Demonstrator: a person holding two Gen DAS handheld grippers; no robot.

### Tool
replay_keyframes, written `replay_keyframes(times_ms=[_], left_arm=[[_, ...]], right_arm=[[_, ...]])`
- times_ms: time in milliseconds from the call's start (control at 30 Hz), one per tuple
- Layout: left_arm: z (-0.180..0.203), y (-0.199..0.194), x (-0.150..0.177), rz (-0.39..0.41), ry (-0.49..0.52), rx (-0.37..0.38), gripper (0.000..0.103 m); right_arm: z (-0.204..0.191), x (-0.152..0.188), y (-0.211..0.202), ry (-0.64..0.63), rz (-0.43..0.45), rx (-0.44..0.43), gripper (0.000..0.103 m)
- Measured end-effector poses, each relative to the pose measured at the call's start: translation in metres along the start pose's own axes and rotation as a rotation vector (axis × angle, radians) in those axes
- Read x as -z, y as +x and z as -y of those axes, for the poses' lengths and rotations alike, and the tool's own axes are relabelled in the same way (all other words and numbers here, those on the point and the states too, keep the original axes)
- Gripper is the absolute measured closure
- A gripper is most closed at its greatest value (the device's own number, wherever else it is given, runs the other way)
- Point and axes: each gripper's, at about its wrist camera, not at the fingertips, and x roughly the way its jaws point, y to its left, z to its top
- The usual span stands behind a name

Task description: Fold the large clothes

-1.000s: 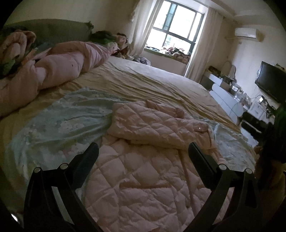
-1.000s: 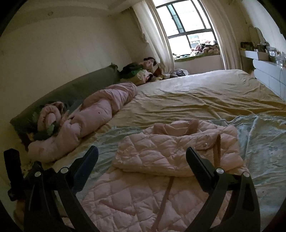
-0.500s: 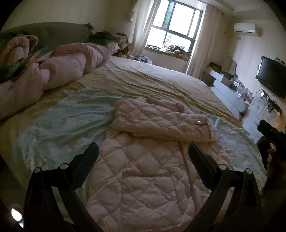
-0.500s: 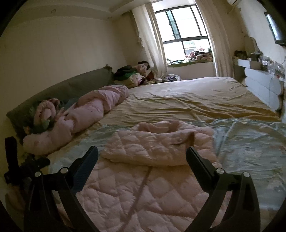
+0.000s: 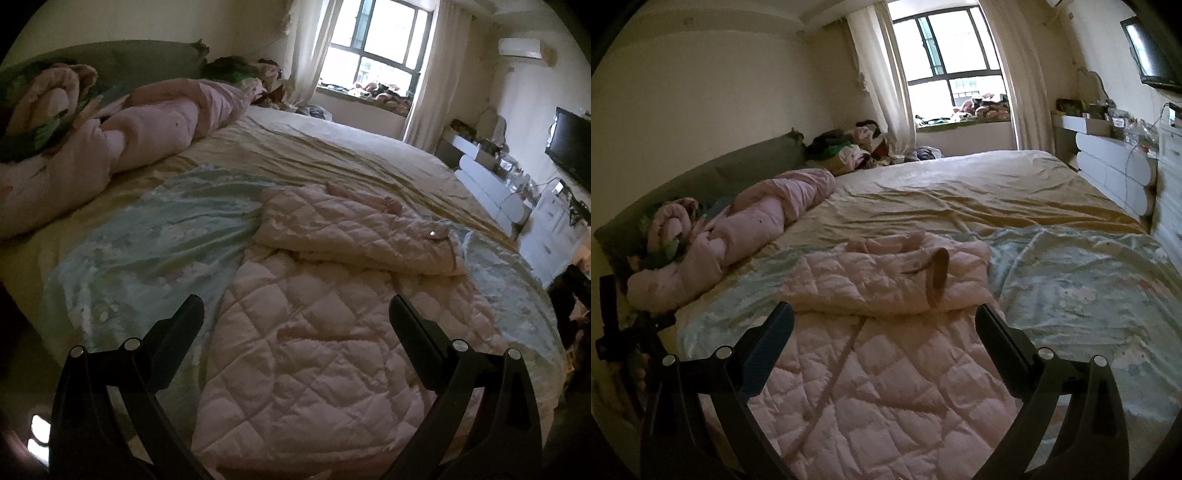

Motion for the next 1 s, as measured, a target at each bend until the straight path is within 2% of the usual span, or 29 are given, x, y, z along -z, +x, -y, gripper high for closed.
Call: replay_keyframes(times_ms=[367, 1000], left_arm=[[-0.013, 0.006, 0.023, -0.052, 0.000, -0.067, 0.009], [-0.033, 0.029, 0.065, -0.170, 0.010, -0.119, 0.009]], right_arm=[[0.021, 0.028, -0.005, 0.006, -0.055, 0.029, 0.005], [0.041, 0.082, 0.013, 0.041, -0.204, 0.032, 0.005]])
